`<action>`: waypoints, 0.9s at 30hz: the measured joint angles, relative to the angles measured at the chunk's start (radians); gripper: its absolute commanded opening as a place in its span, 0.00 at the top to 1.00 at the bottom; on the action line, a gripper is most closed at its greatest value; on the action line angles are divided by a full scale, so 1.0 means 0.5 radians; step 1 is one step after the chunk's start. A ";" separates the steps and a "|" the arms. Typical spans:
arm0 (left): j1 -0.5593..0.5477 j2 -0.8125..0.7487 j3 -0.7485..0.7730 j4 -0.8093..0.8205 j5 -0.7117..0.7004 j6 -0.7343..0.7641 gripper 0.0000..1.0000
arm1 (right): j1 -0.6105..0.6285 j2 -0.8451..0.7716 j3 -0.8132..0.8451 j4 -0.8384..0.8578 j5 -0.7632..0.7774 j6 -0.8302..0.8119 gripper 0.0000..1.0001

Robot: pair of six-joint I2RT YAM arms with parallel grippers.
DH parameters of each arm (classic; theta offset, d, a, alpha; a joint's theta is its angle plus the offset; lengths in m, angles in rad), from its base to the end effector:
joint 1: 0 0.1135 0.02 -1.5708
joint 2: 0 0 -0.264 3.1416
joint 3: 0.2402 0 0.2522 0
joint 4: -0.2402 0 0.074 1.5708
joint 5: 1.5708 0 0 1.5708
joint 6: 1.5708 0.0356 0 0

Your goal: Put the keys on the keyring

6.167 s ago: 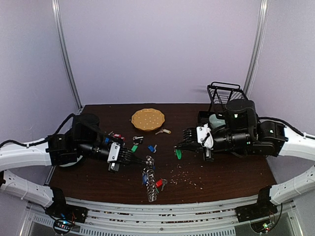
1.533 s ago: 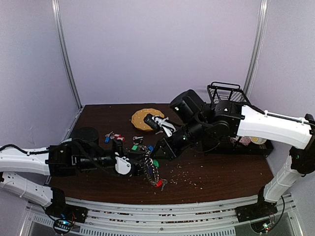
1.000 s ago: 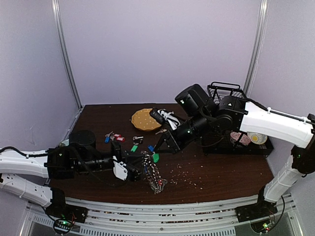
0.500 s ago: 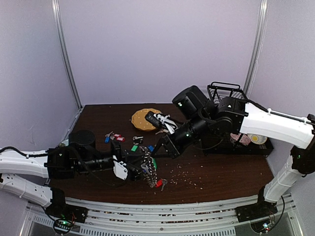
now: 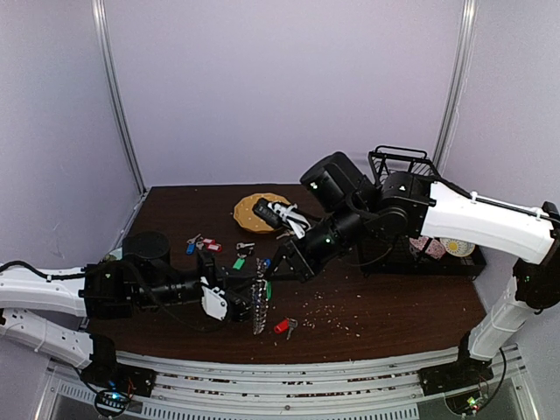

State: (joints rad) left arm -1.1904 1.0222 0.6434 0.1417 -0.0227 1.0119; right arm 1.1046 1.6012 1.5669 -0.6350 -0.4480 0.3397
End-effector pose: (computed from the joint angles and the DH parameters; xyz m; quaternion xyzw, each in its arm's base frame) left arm 0.0894 -0.2213 0.2782 0.6975 0.3618 -0.0462 0.6168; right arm 0.1472 0.3268 0.3631 -0.4173 0.7781 0.4308 0.1866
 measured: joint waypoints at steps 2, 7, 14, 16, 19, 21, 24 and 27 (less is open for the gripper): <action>-0.004 0.000 0.000 -0.001 -0.002 -0.001 1.00 | 0.000 0.001 0.000 -0.005 0.021 -0.001 1.00; -0.011 0.001 0.000 0.000 -0.006 -0.001 1.00 | 0.000 0.008 0.000 -0.011 0.059 0.002 1.00; -0.018 0.050 0.000 0.000 -0.053 -0.032 1.00 | 0.000 0.024 -0.002 0.041 0.047 0.018 1.00; -0.018 0.066 0.002 0.000 -0.076 -0.046 1.00 | 0.000 0.024 -0.005 0.076 0.033 0.024 1.00; -0.018 0.073 0.004 0.000 -0.105 -0.066 1.00 | 0.000 0.024 -0.006 0.086 0.029 0.025 1.00; -0.018 0.073 0.005 0.000 -0.114 -0.079 1.00 | 0.000 0.024 -0.006 0.074 0.037 0.016 1.00; -0.018 0.073 0.005 0.001 -0.122 -0.115 1.00 | -0.004 0.013 -0.031 0.074 0.061 0.004 1.00; -0.018 0.073 0.006 0.000 -0.118 -0.204 1.00 | -0.011 -0.050 -0.124 0.103 0.072 -0.040 1.00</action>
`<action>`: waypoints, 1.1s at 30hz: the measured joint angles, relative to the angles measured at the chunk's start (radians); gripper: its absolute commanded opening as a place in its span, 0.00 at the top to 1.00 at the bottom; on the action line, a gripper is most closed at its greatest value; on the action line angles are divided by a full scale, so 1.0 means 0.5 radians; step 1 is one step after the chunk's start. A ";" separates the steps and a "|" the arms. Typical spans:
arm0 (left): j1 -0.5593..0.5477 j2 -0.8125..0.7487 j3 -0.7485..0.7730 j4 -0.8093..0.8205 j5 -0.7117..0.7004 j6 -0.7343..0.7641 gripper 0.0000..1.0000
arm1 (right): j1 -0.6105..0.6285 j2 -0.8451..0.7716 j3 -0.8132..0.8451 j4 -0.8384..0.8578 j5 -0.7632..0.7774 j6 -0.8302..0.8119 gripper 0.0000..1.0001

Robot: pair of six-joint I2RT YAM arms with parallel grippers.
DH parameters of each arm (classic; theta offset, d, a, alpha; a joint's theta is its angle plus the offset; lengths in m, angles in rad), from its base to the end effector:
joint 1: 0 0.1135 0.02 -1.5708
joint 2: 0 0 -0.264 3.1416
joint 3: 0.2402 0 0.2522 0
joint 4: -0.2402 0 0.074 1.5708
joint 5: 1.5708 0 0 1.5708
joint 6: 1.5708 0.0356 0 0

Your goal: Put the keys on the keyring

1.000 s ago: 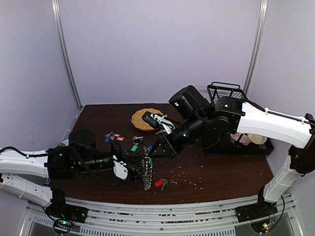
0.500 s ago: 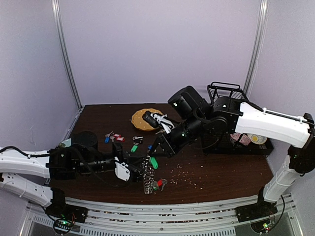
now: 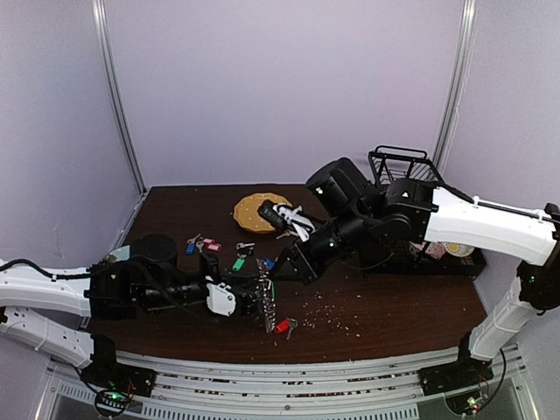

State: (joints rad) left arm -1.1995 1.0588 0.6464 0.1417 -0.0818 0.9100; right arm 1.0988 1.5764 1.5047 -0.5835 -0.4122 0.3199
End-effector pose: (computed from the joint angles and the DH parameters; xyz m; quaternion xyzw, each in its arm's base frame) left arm 0.0915 -0.2269 0.2712 0.6796 0.4140 -0.0550 0.6031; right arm 0.1485 0.3224 0.3548 -0.4170 0.7780 0.4211 0.2087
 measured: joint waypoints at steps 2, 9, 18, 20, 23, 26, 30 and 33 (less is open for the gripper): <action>0.004 -0.001 0.008 -0.004 0.043 -0.101 1.00 | -0.002 -0.085 -0.098 0.053 0.007 -0.053 1.00; 0.079 -0.048 0.018 -0.012 0.505 -0.500 1.00 | -0.008 -0.714 -0.670 0.577 -0.062 -0.543 1.00; 0.082 0.125 0.338 -0.301 0.974 -0.688 1.00 | 0.017 -0.915 -0.899 0.851 -0.226 -1.556 1.00; 0.082 0.143 0.386 -0.341 1.045 -0.706 1.00 | 0.050 -0.871 -0.869 0.797 -0.251 -1.788 1.00; 0.068 0.166 0.447 -0.382 1.136 -0.719 1.00 | 0.097 -0.838 -0.814 0.649 -0.259 -2.115 1.00; 0.047 0.198 0.506 -0.452 1.204 -0.718 1.00 | 0.122 -0.825 -0.715 0.488 -0.260 -2.412 1.00; 0.037 0.267 0.621 -0.595 1.254 -0.681 1.00 | 0.153 -0.813 -0.603 0.366 -0.244 -2.702 1.00; 0.037 0.309 0.708 -0.674 1.283 -0.647 1.00 | 0.188 -0.813 -0.592 0.320 -0.208 -2.882 1.00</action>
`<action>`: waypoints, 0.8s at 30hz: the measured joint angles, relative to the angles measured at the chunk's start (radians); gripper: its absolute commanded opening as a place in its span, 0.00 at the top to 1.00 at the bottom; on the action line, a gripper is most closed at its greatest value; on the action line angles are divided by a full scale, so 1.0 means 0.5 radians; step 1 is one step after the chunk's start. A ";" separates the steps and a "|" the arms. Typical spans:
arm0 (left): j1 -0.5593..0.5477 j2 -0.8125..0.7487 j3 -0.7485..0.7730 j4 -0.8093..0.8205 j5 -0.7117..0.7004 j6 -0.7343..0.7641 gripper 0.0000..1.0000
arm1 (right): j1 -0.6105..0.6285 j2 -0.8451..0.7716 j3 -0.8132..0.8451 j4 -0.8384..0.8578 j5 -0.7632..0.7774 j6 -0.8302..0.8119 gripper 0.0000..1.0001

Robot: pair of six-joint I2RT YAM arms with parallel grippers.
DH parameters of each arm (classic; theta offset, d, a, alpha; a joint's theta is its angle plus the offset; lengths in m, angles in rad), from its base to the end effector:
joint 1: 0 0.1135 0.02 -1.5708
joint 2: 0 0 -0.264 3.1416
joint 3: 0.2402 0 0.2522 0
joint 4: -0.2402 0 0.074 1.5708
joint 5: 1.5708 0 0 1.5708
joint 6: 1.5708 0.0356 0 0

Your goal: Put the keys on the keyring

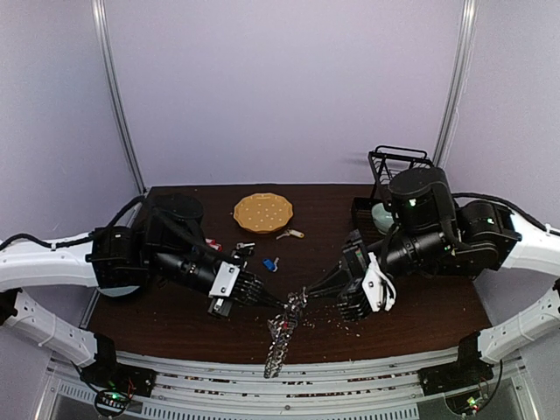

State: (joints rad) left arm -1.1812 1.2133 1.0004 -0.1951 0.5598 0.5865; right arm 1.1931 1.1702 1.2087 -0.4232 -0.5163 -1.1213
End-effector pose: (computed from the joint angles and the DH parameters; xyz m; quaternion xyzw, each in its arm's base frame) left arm 0.0871 -0.2619 0.3264 0.7172 0.3920 -0.3754 0.4370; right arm 0.0784 0.2452 0.3866 -0.7915 0.1916 0.2310 0.5324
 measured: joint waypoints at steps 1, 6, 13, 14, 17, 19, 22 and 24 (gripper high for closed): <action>0.000 0.008 0.023 -0.018 0.012 0.012 1.00 | 0.010 0.005 0.000 -0.023 0.014 -0.059 1.00; 0.000 0.038 0.101 -0.040 0.062 0.036 1.00 | 0.031 0.014 -0.001 -0.067 0.051 -0.230 1.00; -0.002 0.077 0.113 -0.076 0.075 0.035 1.00 | 0.031 0.007 -0.066 0.028 0.084 -0.305 1.00; -0.002 0.083 0.113 -0.082 0.076 0.034 1.00 | 0.031 0.001 -0.087 0.046 0.084 -0.310 1.00; -0.002 0.101 0.127 -0.095 0.088 0.027 1.00 | 0.033 -0.010 -0.120 0.069 0.080 -0.323 1.00; -0.006 0.111 0.145 -0.101 0.095 0.015 1.00 | 0.034 -0.014 -0.121 0.070 0.072 -0.341 1.00; -0.009 0.112 0.155 -0.098 0.103 -0.003 1.00 | 0.037 -0.020 -0.121 0.069 0.056 -0.372 1.00; -0.009 0.113 0.159 -0.101 0.102 -0.019 1.00 | 0.040 -0.021 -0.121 0.064 0.043 -0.387 1.00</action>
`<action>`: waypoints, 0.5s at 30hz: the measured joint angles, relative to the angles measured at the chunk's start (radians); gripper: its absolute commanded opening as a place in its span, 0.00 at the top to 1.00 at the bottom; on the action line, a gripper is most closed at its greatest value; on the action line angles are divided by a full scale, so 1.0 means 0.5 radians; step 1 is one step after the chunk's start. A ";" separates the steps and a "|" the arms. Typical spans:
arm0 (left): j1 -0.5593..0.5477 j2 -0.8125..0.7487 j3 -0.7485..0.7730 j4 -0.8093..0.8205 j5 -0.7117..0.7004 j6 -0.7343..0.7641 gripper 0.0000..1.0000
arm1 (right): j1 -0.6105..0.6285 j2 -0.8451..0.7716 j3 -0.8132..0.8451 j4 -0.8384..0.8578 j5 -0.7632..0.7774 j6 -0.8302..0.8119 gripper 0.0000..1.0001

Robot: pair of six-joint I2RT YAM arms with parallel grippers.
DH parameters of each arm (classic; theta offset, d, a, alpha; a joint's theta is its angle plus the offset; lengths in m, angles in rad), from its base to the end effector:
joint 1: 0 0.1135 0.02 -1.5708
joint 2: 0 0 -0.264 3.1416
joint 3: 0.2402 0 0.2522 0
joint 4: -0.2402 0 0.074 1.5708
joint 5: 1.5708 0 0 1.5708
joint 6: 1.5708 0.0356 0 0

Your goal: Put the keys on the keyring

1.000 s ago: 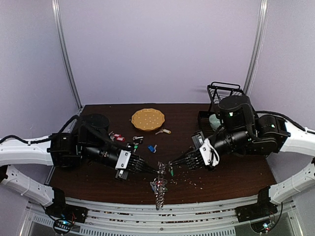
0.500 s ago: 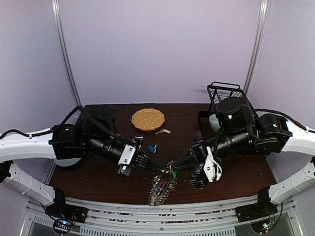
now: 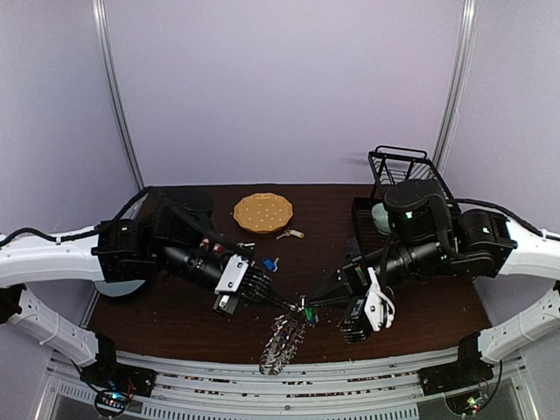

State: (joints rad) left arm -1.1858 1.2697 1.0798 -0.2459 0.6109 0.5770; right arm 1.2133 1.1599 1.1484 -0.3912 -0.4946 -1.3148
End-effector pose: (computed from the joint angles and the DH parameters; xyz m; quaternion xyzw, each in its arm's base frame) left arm 0.0889 -0.2738 0.3348 0.7234 0.3868 -0.3956 0.4131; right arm 0.0741 0.2467 0.3714 -0.8119 0.1156 0.1768 0.5443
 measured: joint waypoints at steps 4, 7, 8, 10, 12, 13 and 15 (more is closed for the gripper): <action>-0.002 0.002 0.021 -0.005 -0.001 -0.024 1.00 | 0.005 -0.001 0.000 -0.008 -0.016 -0.034 1.00; -0.002 0.018 0.048 -0.024 0.000 -0.053 1.00 | 0.013 -0.002 0.000 -0.008 -0.016 -0.051 1.00; -0.006 0.031 0.060 -0.028 0.000 -0.057 1.00 | 0.013 -0.003 0.000 -0.008 -0.016 -0.053 1.00; -0.013 0.053 0.081 -0.034 0.002 -0.062 1.00 | 0.014 -0.005 0.000 -0.007 -0.014 -0.053 1.00; -0.019 0.064 0.085 -0.034 0.003 -0.062 1.00 | 0.018 -0.005 -0.001 -0.005 -0.014 -0.053 1.00; -0.021 0.066 0.085 -0.036 0.004 -0.062 1.00 | 0.019 -0.005 -0.002 -0.002 -0.014 -0.052 1.00; -0.022 0.068 0.085 -0.037 0.004 -0.062 1.00 | 0.019 -0.005 -0.002 0.008 -0.014 -0.051 1.00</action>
State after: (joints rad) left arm -1.1969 1.3037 1.1225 -0.2642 0.6128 0.5461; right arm 1.2228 1.1576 1.1473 -0.3874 -0.5018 -1.3403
